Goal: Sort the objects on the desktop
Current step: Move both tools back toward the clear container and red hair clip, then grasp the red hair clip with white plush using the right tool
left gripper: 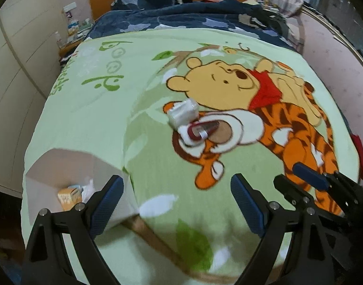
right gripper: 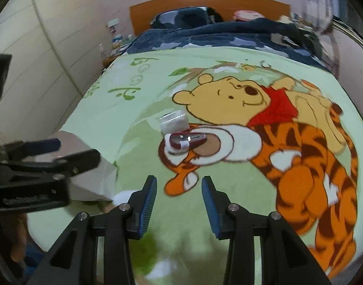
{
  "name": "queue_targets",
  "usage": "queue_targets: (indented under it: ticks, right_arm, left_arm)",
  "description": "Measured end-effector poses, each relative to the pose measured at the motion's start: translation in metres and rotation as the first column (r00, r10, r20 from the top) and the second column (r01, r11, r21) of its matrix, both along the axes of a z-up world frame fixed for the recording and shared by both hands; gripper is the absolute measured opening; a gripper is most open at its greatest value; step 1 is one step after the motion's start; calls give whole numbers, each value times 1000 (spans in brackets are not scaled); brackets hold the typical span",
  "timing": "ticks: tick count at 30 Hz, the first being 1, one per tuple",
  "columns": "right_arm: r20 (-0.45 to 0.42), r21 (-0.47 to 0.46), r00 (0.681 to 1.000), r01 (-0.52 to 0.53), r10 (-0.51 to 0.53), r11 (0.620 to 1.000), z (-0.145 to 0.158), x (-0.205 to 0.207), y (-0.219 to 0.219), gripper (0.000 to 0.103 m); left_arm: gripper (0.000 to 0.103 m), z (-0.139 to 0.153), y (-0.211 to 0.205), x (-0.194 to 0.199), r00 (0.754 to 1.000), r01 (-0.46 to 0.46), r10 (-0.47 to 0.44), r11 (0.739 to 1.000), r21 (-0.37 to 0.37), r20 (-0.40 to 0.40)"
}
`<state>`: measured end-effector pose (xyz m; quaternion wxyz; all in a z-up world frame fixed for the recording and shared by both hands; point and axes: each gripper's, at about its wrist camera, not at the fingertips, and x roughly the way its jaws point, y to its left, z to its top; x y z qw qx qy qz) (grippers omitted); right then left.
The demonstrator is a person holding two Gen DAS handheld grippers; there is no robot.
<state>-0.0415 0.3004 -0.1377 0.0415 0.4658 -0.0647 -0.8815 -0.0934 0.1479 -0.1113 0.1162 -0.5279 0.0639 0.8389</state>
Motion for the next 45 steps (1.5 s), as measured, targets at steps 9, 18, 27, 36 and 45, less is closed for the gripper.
queue_targets:
  ticks: [9, 18, 27, 36, 45]
  right_arm:
    - [14, -20, 985, -174, 175, 984, -89, -96, -4, 40]
    - [9, 33, 981, -192, 192, 981, -152, -134, -38, 40]
    - [6, 187, 1000, -23, 22, 982, -156, -130, -11, 48]
    - [38, 120, 990, 127, -133, 985, -141, -73, 80, 50]
    - [15, 14, 994, 108, -108, 994, -129, -65, 71, 50]
  left_arm:
    - [93, -65, 7, -67, 993, -119, 118, 992, -47, -13]
    - [93, -91, -5, -84, 983, -181, 178, 981, -63, -46]
    - [93, -96, -6, -90, 987, -159, 158, 986, -41, -21]
    - [93, -123, 35, -101, 997, -68, 69, 997, -45, 22]
    - [93, -173, 93, -148, 986, 165, -162, 983, -82, 47]
